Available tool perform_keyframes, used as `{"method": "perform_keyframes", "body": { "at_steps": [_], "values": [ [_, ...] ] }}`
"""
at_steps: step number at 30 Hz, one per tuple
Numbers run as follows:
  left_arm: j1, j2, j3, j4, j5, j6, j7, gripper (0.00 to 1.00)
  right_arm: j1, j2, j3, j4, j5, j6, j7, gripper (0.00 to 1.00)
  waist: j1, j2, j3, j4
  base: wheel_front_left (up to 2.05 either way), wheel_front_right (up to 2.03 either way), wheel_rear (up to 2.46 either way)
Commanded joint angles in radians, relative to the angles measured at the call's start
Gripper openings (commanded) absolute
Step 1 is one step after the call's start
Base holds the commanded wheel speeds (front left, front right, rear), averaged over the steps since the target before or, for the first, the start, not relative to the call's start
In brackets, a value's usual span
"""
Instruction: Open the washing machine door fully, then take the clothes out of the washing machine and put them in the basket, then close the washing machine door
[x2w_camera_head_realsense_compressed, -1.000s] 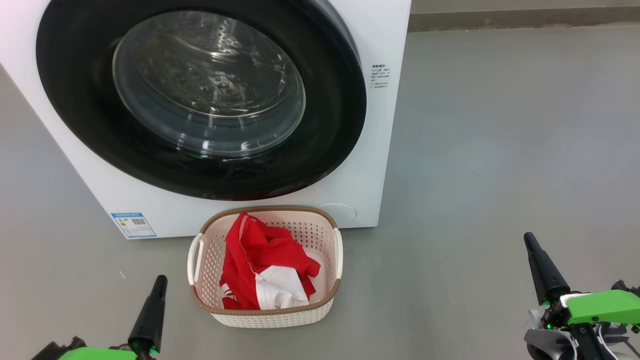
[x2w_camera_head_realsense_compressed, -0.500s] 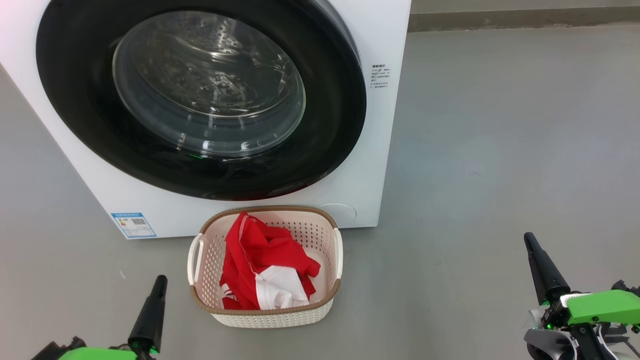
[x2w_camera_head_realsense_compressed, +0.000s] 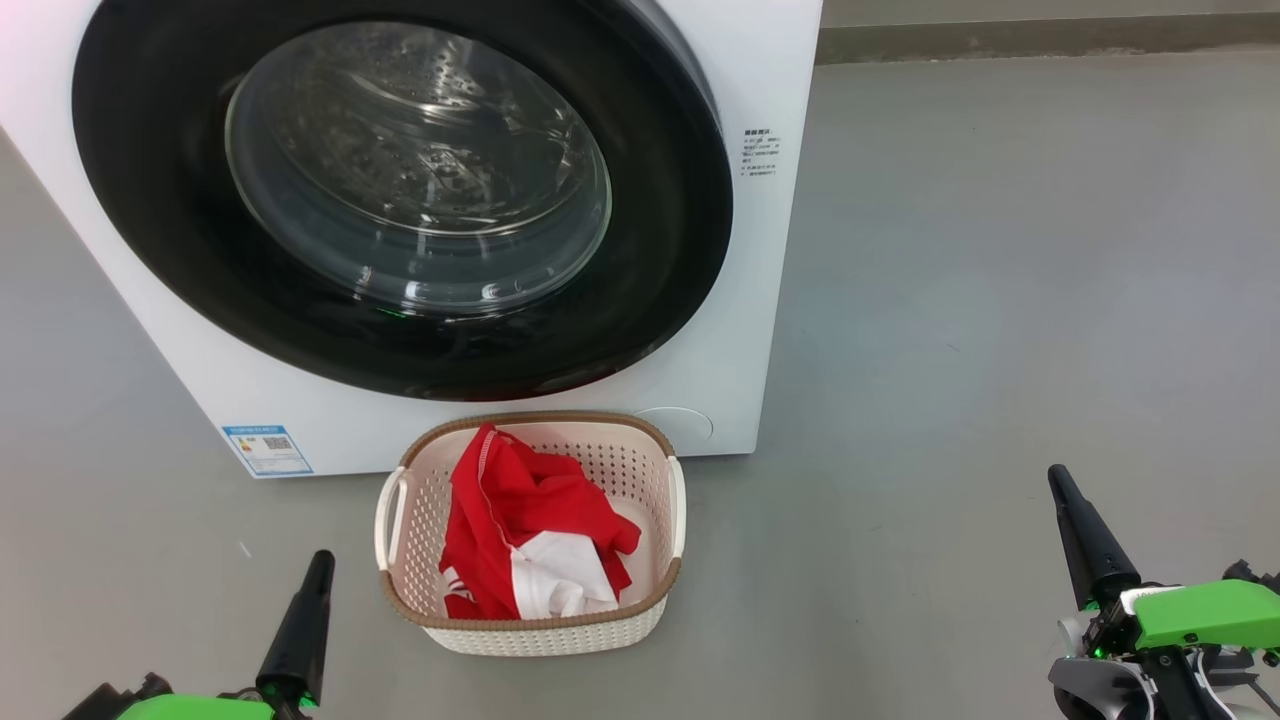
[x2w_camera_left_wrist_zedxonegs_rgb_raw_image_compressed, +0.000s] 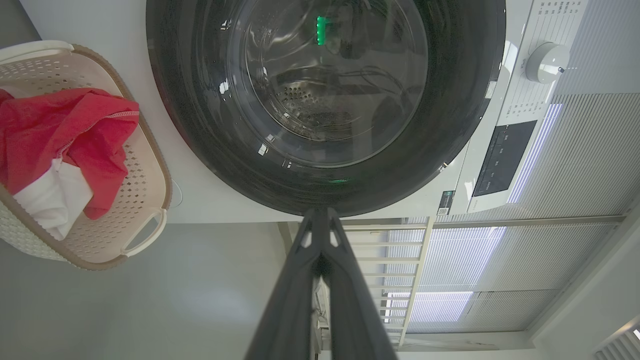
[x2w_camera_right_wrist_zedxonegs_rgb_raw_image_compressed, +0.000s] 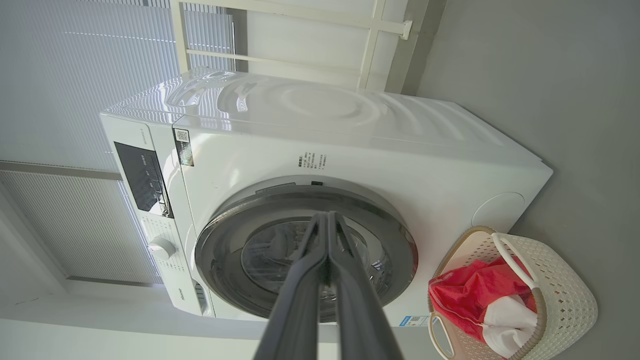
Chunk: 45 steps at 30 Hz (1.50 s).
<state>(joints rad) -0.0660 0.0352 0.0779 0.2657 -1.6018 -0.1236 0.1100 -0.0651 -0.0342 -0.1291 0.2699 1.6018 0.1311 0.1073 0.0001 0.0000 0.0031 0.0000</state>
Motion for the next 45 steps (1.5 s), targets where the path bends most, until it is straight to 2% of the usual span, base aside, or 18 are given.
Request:
{"method": "perform_keyframes", "body": {
  "at_steps": [1, 45],
  "values": [
    [-0.042, 0.015, 0.036, -0.02, -0.007, -0.007, 0.003, 0.0, -0.043, -0.016, 0.015, -0.025, 0.007, 0.0, 0.006, 0.0, 0.0, 0.0, 0.0, 0.0, 0.0, 0.0, 0.0],
    [-0.042, 0.015, 0.036, -0.02, -0.007, -0.007, 0.003, 0.0, -0.043, -0.016, 0.016, -0.025, 0.007, 0.0, 0.006, 0.0, -0.0001, 0.0, 0.0, 0.0, 0.0, 0.0, 0.0]
  ]
}}
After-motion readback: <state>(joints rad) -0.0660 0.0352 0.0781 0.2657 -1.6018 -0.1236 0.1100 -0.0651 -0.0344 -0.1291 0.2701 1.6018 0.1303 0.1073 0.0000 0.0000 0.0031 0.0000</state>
